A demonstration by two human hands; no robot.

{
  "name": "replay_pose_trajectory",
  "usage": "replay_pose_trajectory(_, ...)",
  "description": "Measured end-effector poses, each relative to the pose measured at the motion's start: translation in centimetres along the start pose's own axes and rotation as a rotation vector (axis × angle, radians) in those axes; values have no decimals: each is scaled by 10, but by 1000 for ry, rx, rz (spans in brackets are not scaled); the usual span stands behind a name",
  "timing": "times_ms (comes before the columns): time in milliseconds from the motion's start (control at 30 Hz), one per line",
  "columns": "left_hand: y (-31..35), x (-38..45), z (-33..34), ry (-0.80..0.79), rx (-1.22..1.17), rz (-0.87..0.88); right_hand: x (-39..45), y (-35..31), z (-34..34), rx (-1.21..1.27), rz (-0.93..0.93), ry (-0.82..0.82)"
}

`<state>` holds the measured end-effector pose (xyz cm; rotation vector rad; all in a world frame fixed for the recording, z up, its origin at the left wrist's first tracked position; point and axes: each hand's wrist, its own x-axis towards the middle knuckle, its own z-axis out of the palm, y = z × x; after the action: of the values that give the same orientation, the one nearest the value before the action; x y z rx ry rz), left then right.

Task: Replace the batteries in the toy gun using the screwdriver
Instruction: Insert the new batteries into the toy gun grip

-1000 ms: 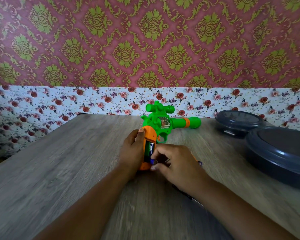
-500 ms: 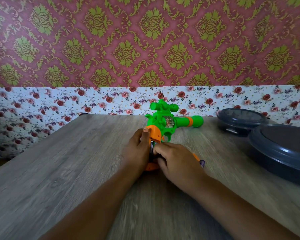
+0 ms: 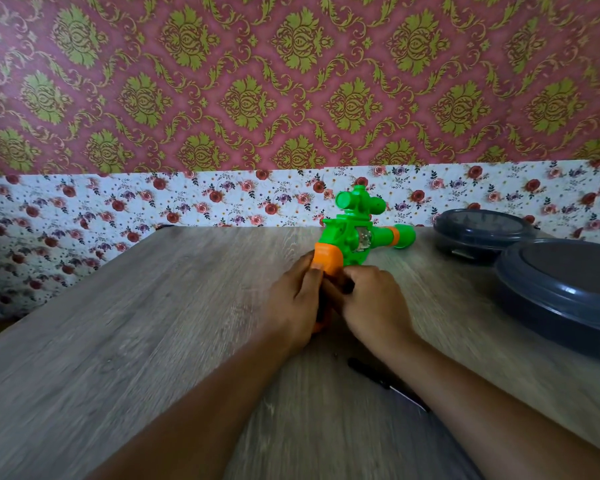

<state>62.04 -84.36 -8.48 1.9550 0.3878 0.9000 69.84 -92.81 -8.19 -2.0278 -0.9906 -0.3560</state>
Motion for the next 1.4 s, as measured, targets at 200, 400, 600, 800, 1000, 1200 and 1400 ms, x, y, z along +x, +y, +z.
replay_pose_trajectory(200, -2, 1, -2, -60, 79, -2, 6, 5, 0, 123, 4, -44)
replay_pose_trajectory(400, 0, 1, -2, -87, 296, 76, 12, 8, -7, 227, 49, -117)
replay_pose_trajectory(600, 0, 1, -4, -44, 306, 60, 20, 11, -67, -143, -29, -276)
replay_pose_trajectory(800, 1, 3, -3, -44, 291, 4, 15, 28, -96, -454, 208, -702)
replay_pose_trajectory(1000, 2, 1, -5, -42, 231, -52, 12, 34, -93, -380, 256, -781)
replay_pose_trajectory(1200, -4, 4, -6, -45, 164, -138, 14, 26, -100, -342, 173, -730)
replay_pose_trajectory(1400, -9, 7, -5, -23, 104, -201, 9, 24, -90, -316, 120, -733)
